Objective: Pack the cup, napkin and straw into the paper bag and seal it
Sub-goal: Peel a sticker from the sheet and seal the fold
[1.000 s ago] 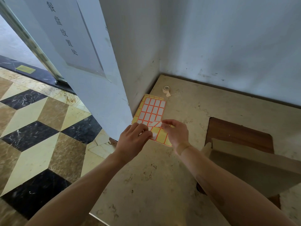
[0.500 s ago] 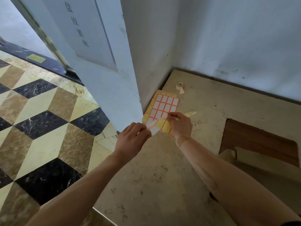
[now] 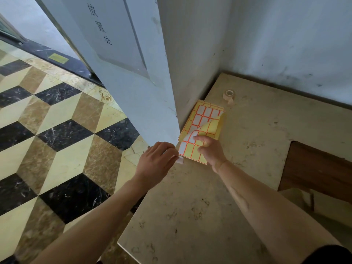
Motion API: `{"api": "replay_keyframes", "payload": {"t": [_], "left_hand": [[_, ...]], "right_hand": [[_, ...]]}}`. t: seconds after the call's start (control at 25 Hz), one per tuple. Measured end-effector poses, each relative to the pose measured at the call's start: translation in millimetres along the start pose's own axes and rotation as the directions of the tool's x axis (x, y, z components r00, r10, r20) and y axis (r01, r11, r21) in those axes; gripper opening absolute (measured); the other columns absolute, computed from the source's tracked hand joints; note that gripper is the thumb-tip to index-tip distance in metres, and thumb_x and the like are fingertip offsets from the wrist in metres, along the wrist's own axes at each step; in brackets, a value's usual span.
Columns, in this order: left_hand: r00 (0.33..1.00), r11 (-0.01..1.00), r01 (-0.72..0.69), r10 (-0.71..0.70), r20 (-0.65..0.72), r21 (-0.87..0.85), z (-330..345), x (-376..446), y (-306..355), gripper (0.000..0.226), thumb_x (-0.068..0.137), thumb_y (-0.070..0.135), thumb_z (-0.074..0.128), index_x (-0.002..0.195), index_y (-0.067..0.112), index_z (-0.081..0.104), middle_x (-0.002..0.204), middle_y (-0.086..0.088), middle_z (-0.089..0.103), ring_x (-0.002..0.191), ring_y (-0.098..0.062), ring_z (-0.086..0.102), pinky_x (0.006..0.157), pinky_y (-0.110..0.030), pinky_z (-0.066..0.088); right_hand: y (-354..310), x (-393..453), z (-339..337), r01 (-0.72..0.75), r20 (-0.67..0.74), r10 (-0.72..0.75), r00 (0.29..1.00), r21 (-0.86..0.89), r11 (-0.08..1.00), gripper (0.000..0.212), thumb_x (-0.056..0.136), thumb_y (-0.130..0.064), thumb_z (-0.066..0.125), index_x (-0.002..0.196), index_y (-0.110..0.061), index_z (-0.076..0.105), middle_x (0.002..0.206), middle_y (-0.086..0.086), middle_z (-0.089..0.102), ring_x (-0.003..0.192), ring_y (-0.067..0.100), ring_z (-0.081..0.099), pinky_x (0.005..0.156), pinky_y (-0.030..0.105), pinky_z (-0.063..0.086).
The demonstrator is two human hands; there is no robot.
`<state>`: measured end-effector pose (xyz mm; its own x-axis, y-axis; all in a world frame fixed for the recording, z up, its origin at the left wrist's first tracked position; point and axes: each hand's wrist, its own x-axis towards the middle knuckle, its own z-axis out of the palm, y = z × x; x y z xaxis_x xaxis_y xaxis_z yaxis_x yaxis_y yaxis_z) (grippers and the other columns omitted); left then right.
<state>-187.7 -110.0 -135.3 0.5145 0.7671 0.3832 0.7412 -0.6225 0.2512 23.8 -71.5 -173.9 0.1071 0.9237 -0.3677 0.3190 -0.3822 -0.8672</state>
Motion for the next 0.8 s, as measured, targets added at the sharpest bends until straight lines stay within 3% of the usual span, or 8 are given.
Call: {"api": "replay_keyframes", "payload": {"t": [0.12, 0.28, 0.32, 0.4, 0.48, 0.64, 0.8], "left_hand": [[1.0, 1.0, -0.002, 0.002, -0.001, -0.014, 3, 1, -3, 0.007, 0.095, 0.025, 0.059, 0.098, 0.019, 0.06, 0.101, -0.001, 0.064, 0.09, -0.019, 0.06, 0.065, -0.034, 0.055], [0.999, 1.0, 0.004, -0.005, -0.035, -0.024, 10, 4, -2, 0.007, 0.096, 0.025, 0.06, 0.094, 0.018, 0.061, 0.097, 0.003, 0.063, 0.086, -0.016, 0.058, 0.063, -0.027, 0.048], [0.999, 1.0, 0.005, -0.006, -0.038, -0.03, 11, 5, -1, 0.008, 0.096, 0.025, 0.059, 0.093, 0.018, 0.061, 0.096, 0.003, 0.063, 0.085, -0.015, 0.057, 0.063, -0.026, 0.047], [0.999, 0.999, -0.001, -0.001, -0.032, -0.033, 13, 7, 0, 0.009, 0.096, 0.025, 0.059, 0.093, 0.018, 0.062, 0.096, 0.004, 0.063, 0.085, -0.015, 0.057, 0.063, -0.026, 0.047], [1.0, 0.999, -0.003, 0.002, -0.019, -0.035, 14, 10, 0, 0.008, 0.096, 0.025, 0.058, 0.095, 0.018, 0.062, 0.097, 0.003, 0.063, 0.086, -0.016, 0.058, 0.063, -0.029, 0.05], [0.999, 0.999, -0.006, 0.007, 0.033, -0.036, 13, 14, 0, 0.017, 0.098, 0.031, 0.05, 0.097, 0.018, 0.062, 0.098, 0.001, 0.066, 0.088, -0.016, 0.059, 0.063, -0.029, 0.054], [0.999, 0.999, -0.004, 0.006, 0.044, -0.05, 12, 20, 7, 0.013, 0.093, 0.029, 0.053, 0.095, 0.018, 0.061, 0.097, 0.001, 0.067, 0.087, -0.018, 0.06, 0.06, -0.029, 0.054]], "right_hand": [[2, 0, -1, 0.039, -0.005, -0.04, 0.999, -0.104, 0.994, 0.063, 0.073, 0.013, 0.041, 0.108, -0.031, 0.07, 0.134, 0.001, 0.054, 0.123, 0.02, 0.049, 0.103, 0.027, 0.039], [-26, 9, -7, 0.201, 0.024, -0.199, 0.98, -0.088, 0.976, 0.073, 0.077, 0.011, 0.04, 0.123, -0.042, 0.061, 0.133, -0.012, 0.051, 0.117, 0.0, 0.04, 0.091, 0.0, 0.026], [-30, 12, -7, 0.229, 0.022, -0.228, 0.973, -0.066, 0.971, 0.074, 0.077, 0.011, 0.042, 0.125, -0.042, 0.06, 0.135, -0.013, 0.051, 0.118, -0.002, 0.038, 0.093, -0.001, 0.024], [-28, 15, -7, 0.208, 0.023, -0.208, 0.978, -0.01, 0.978, 0.076, 0.076, 0.013, 0.044, 0.128, -0.041, 0.057, 0.141, -0.012, 0.049, 0.126, 0.001, 0.037, 0.105, 0.014, 0.028], [-12, 16, -8, 0.112, 0.043, -0.111, 0.993, -0.03, 0.993, 0.079, 0.074, 0.014, 0.045, 0.131, -0.039, 0.055, 0.144, -0.007, 0.048, 0.133, 0.012, 0.038, 0.108, 0.029, 0.034], [19, 15, -11, -0.035, 0.045, 0.044, 0.998, -0.194, 0.98, 0.074, 0.076, 0.012, 0.05, 0.136, -0.031, 0.05, 0.136, 0.007, 0.044, 0.129, 0.025, 0.043, 0.099, 0.029, 0.04], [16, 6, -14, -0.048, -0.095, 0.02, 0.995, -0.301, 0.952, 0.055, 0.081, -0.003, 0.056, 0.129, -0.03, 0.054, 0.144, 0.008, 0.033, 0.131, 0.027, 0.038, 0.104, 0.036, 0.038]]}}
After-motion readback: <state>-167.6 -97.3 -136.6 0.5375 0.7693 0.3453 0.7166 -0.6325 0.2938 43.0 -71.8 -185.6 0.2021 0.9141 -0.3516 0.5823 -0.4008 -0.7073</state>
